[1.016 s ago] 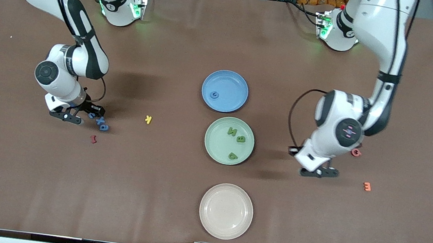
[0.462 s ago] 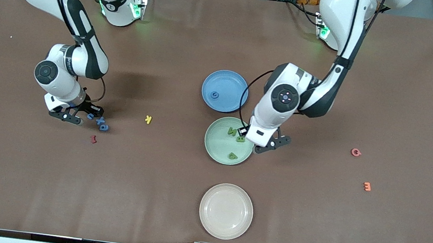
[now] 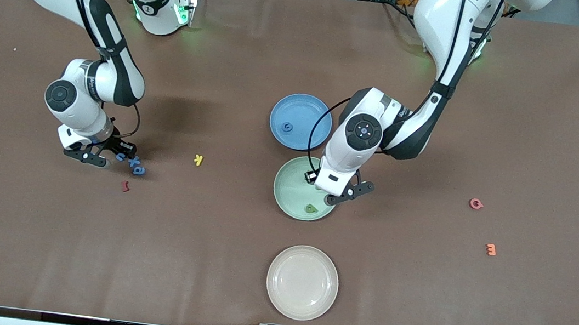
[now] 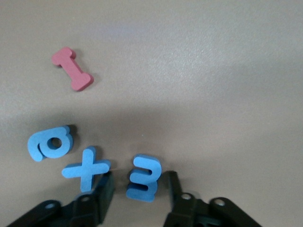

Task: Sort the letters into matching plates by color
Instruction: 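Release the green u on the green plate while the right gripper grasps the blue E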

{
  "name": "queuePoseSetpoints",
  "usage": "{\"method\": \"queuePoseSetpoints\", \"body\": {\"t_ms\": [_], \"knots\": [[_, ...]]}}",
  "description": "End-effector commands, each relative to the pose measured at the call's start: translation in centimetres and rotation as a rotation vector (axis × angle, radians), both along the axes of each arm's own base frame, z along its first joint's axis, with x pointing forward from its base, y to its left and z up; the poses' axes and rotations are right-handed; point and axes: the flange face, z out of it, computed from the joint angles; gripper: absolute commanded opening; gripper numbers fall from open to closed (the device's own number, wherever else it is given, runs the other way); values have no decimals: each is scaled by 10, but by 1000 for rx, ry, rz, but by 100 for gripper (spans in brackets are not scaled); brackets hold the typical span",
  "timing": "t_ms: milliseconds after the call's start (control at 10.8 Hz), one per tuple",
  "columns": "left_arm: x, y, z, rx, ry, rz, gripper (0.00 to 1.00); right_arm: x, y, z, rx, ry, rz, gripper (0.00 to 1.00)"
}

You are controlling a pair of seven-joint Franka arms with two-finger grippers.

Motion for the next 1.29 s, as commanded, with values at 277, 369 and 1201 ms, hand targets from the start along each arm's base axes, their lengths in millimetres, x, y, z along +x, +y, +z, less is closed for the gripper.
{"method": "queuePoseSetpoints", "body": {"t_ms": [277,369,1201], "knots": [[23,17,44,15,-97,-36,100,7,-8,-1,9,-23,-18,53],[34,33,64,39,-142,-59,100,8,-8,-1,9,-27,-18,51],[60,107,151,42,-208,-245,100,10,7,5,20,-32,11,13]]}}
